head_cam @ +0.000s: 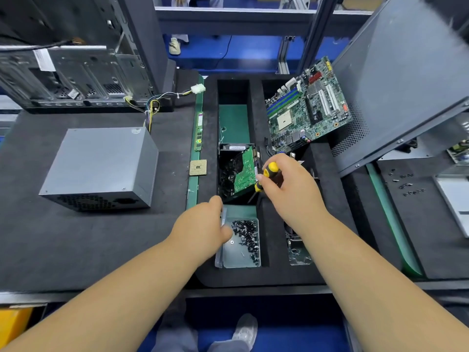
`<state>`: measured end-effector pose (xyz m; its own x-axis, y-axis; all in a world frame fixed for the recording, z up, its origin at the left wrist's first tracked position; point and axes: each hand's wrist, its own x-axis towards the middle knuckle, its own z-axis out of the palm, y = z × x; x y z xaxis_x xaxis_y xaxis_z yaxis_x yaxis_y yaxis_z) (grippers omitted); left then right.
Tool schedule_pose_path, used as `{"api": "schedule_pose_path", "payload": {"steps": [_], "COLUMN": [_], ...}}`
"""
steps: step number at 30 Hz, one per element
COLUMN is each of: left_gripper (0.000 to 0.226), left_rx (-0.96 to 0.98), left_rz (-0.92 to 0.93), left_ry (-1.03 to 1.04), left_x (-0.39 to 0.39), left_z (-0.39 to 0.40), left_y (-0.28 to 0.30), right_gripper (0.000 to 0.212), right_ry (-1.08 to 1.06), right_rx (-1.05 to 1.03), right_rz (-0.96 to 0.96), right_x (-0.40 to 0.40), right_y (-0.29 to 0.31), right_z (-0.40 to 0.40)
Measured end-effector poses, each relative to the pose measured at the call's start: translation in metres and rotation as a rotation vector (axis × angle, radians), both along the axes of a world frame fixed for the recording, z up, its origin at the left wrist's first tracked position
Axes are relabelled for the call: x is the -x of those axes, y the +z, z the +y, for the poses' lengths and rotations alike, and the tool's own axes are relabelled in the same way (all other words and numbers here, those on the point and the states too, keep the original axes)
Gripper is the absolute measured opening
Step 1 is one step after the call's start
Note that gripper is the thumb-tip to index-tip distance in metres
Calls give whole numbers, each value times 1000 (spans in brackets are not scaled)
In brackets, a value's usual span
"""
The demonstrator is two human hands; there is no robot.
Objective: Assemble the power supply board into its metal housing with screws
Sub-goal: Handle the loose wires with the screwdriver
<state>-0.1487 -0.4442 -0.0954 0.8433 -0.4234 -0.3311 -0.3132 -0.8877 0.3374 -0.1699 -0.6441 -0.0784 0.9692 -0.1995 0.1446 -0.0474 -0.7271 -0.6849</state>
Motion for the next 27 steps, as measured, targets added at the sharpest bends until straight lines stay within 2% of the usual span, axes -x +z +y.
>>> {"api": "schedule_pose_path", "payload": {"steps": [2,4,6,8,9,11,13,17,19,24,27], "left_gripper": [37,37,25,27,32,45,62,78,70,28,28], "left_rx": [-34,-79,-110,-288,-406,-631,-762,-797,-792,-811,-736], "left_rz": [-182,-318,-252,-153,-129,-66,34,166,178,125,51], "left_ry": [-63,-256,-536,-810,-870,-854,-811,-748,-749,-875,-867], "left_x": [0,1,6,14,15,14,11,1,-2,-5,-1], "left_z": [-2,-10,-23,-36,-41,-50,-58,-68,-70,-66,-61], "left_y": [-1,0,2,-3,-9,-20,-28,-34,-35,-27,-28], "right_gripper": [15,14,14,14,13,13,13,13,12,12,12], "right_ry": [2,-3,-5,6,15,33,40,41,45,59,66], "right_rx": [8,19,28,14,4,-3,0,-3,-11,-6,-1], "right_rz": [3,-8,-5,18,30,41,42,42,45,48,58], "right_x": [1,1,0,-1,-1,-2,-2,-2,-1,-1,-2], "right_y": [1,2,3,4,5,5,6,5,5,7,7], "right_z": [0,1,0,1,1,2,2,-3,-5,-9,-11]}}
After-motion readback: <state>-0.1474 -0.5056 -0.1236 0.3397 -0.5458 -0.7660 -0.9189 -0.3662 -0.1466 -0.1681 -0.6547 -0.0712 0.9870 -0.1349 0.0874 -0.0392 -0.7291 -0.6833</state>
